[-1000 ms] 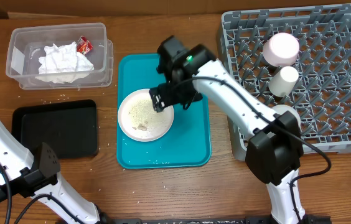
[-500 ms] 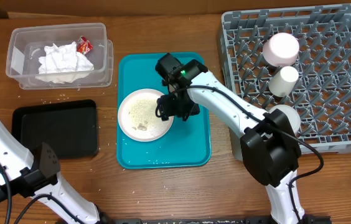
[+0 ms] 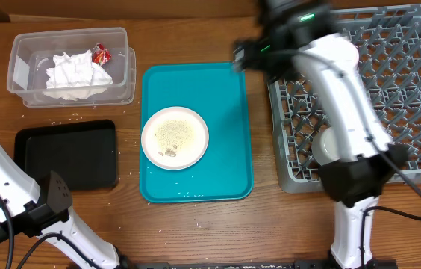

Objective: Sort waste into correct bins and load items into the dishwasher

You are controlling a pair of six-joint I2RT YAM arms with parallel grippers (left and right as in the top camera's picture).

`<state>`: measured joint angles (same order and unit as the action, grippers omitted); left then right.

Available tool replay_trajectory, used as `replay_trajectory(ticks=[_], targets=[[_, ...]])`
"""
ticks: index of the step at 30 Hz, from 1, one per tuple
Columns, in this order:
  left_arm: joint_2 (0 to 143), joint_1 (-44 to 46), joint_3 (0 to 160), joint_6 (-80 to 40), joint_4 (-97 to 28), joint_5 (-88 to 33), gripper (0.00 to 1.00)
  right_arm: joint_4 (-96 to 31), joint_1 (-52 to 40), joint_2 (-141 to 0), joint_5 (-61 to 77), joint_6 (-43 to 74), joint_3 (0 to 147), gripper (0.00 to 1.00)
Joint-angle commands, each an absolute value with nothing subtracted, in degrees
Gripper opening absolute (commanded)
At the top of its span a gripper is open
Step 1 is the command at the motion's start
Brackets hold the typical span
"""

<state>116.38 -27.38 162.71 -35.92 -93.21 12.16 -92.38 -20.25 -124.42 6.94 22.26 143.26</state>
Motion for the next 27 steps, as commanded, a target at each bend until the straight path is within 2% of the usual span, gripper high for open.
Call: replay_trajectory(ticks=[1,8,11,13,17,19,21,23,27], targets=[[116.90,-26.98,162.85,-36.40,-93.14,12.16,1.00,-94.67,-11.68,-122.37,5.61,22.57,150.36,1.00],[116.90,-26.98,162.85,-36.47,-93.03,11.79,1.00,-95.00,0.64,-122.41,5.65,22.57,151.11,1.00],[116.90,-26.98,162.85,-37.39,-92.31,7.57,1.00,-96.25,3.57,-122.41,7.25,22.57,151.11,1.00],[116.90,-26.98,162.85,-37.93,-92.47,1.85,1.00,-96.66,4.71,-122.41,7.57,22.57,151.11,1.00],[116.90,-26.89,162.76,-37.10,-96.88,-18.33,1.00,-96.49,5.89,-122.43,7.55,22.57,151.11,1.00],[116.90,-25.76,161.51,-31.14,-96.79,-28.60,1.00,-96.49,5.87,-122.43,7.55,22.57,151.11,1.00],[116.90,-22.63,159.46,-25.32,-96.82,-38.50,1.00,-96.51,5.87,-122.43,7.55,22.57,151.11,1.00],[116.90,-18.57,157.29,-21.12,-96.82,-42.70,1.00,-96.51,5.87,-122.43,7.57,22.57,151.11,1.00],[116.90,-4.27,149.73,-18.98,-96.82,-35.57,1.00,-96.51,5.87,-122.43,7.55,22.57,151.11,1.00]])
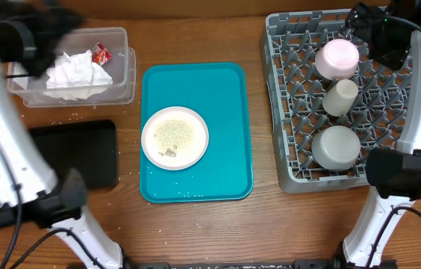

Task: Sort waste into correct bins and load items into the dishwasher
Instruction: 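Reach the left gripper to the white plate and grasp its rim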

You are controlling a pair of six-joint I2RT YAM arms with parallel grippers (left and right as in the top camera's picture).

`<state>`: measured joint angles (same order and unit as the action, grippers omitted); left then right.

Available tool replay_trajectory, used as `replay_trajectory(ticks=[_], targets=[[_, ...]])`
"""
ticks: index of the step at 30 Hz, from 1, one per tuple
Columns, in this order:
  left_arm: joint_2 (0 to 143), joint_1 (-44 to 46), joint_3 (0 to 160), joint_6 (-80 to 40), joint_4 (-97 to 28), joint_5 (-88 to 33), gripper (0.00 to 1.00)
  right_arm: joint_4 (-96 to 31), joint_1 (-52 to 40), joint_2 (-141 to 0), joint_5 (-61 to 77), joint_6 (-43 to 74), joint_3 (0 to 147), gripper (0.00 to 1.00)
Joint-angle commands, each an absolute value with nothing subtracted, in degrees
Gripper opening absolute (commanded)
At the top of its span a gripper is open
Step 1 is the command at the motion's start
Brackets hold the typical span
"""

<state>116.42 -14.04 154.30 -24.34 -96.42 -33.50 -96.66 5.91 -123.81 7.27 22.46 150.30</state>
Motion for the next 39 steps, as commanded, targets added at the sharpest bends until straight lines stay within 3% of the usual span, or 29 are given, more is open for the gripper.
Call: replay_trajectory(ticks=[1,5,9,18,28,39], targets=[[116.90,-0.86,147.68,-20.18,-96.82,-30.74,1.00,-96.51,5.87,-122.43,7.55,22.57,151.11,1.00],[116.95,11.66,137.80,-27.55,-96.51,-9.21,1.00,-96.51,5.87,-122.43,7.55,22.57,151.11,1.00],[117.01,21.96,126.15,-30.89,-92.01,2.33,1.00,-96.51,5.87,-122.43,7.55,22.57,151.11,1.00],[117.01,29.98,104.20,-43.88,-76.03,0.32,0.62,-96.51,5.87,-122.43,7.55,22.57,151.11,1.00],[117.01,31.03,89.34,-45.50,-60.99,3.97,0.45,-96.51,5.87,-122.43,7.55,22.57,151.11,1.00],[117.01,32.21,85.23,-45.41,-51.90,9.28,0.42,-96.51,5.87,-122.43,7.55,22.57,151.11,1.00]])
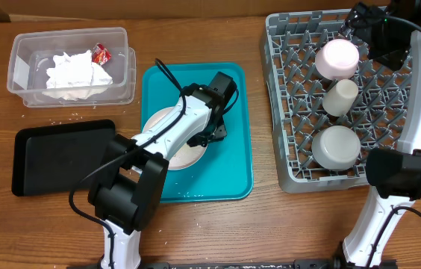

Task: Sort waste into correct bins and load items into the dishwasher
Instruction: 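Reach the left gripper to the white plate and grasp its rim, then lift the white plate and carry it left over the black tray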

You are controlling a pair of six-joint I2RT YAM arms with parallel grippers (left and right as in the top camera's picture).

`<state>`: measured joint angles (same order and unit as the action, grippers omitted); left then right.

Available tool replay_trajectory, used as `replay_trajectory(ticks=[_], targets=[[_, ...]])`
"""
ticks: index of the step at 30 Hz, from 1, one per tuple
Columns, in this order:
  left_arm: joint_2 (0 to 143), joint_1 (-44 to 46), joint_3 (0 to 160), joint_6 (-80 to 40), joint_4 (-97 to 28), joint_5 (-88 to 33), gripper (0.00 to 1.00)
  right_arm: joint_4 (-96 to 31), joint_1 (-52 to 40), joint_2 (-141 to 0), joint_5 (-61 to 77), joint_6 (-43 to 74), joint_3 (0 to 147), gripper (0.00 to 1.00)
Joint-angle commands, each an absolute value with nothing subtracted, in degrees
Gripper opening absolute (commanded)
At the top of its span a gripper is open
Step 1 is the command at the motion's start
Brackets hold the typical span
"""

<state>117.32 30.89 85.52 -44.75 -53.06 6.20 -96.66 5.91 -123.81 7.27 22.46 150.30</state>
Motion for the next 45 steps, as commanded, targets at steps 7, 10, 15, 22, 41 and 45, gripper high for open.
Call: replay_trajectory(ticks=[7,10,15,22,41,45], targets=[[118.02,33.80,85.23,-45.23,-51.48,11.42,0.42,-96.51,5.87,-122.41,7.55,22.57,151.11,1.00],[119.94,34.22,85.23,-45.23,-50.85,11.53,0.42,-96.53,5.87,-122.43,7.55,22.57,151.11,1.00],[121.30,34.22,85.23,-45.19,-51.68,11.57,0.40,-96.53,5.87,-122.43,7.55,22.57,151.11,1.00],[121.30,34.20,85.36,-45.15,-51.81,12.29,0.22,-96.55,5.87,-122.43,7.55,22.57,151.11,1.00],[121.27,34.22,99.90,-45.08,-68.25,20.16,0.04,-96.53,5.87,-122.43,7.55,22.57,151.11,1.00],[121.27,33.69,103.79,-47.62,-74.26,23.53,0.04,-96.55,5.87,-122.43,7.55,22.57,151.11,1.00]])
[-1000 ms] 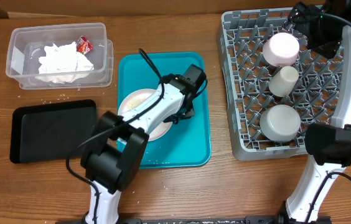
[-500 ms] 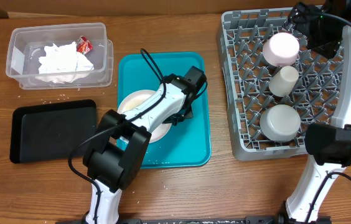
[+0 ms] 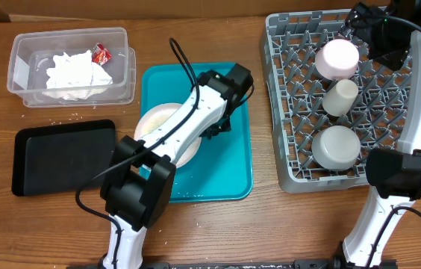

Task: Sort waste into correct bins and load items into the dishwasher
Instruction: 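Lift the white plate and carry it left over the black tray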

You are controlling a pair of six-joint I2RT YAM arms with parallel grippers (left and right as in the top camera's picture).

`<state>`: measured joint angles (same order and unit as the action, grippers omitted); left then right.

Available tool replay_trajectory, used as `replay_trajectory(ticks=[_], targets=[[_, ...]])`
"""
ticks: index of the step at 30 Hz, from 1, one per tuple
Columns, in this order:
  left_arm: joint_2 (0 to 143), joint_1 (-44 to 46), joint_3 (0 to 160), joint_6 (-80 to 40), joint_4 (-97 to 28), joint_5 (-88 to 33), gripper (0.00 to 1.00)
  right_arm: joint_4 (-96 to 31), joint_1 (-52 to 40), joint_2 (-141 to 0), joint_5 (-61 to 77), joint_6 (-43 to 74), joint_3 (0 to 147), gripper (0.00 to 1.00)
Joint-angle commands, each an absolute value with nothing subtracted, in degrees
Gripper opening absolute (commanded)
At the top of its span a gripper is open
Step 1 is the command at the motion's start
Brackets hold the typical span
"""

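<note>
A white plate [image 3: 153,123] with crumbs lies on the teal tray [image 3: 234,161], half hidden under my left arm. My left gripper [image 3: 215,131] points down at the plate's right rim; its fingers are dark and I cannot make out whether they hold the rim. The grey dish rack [image 3: 292,161] on the right holds a pink cup [image 3: 337,57], a beige cup [image 3: 340,96] and a grey bowl [image 3: 336,146], all upside down. My right gripper [image 3: 363,21] hangs over the rack's far edge, its state unclear.
A clear plastic bin [image 3: 22,71] at the far left holds crumpled white tissue [image 3: 75,72] and a red wrapper [image 3: 101,53]. A black tray [image 3: 65,155] lies in front of it. Crumbs are scattered on the wooden table around both.
My left wrist has shifted a little to the right and further back, with the gripper still at the plate's right rim. The plate's visible edge sits slightly further left. The right arm is unchanged.
At first my right arm reached across the rack toward the tray, hiding the cups. It then stood at the rack's far right, while my left arm was over the clear bin. Later my left gripper was down at the plate's right rim, where it remains.
</note>
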<state>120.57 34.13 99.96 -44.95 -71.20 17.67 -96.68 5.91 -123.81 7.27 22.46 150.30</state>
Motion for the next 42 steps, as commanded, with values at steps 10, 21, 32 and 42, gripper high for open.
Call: replay_trajectory(ticks=[10,21,32,42], targets=[[121.27,26.04,109.65,-54.81,-84.51,25.85,0.04,-96.55,5.87,-122.43,7.55,22.57,151.11,1.00],[121.25,7.88,110.91,-54.72,-85.21,10.48,0.04,-96.53,5.87,-122.43,7.55,22.57,151.11,1.00],[121.23,-9.32,110.91,-43.57,-80.86,-10.44,0.04,-96.53,5.87,-122.43,7.55,22.57,151.11,1.00],[121.23,-19.22,110.89,-35.29,-80.51,-25.65,0.04,-96.55,5.87,-122.43,7.55,22.57,151.11,1.00]])
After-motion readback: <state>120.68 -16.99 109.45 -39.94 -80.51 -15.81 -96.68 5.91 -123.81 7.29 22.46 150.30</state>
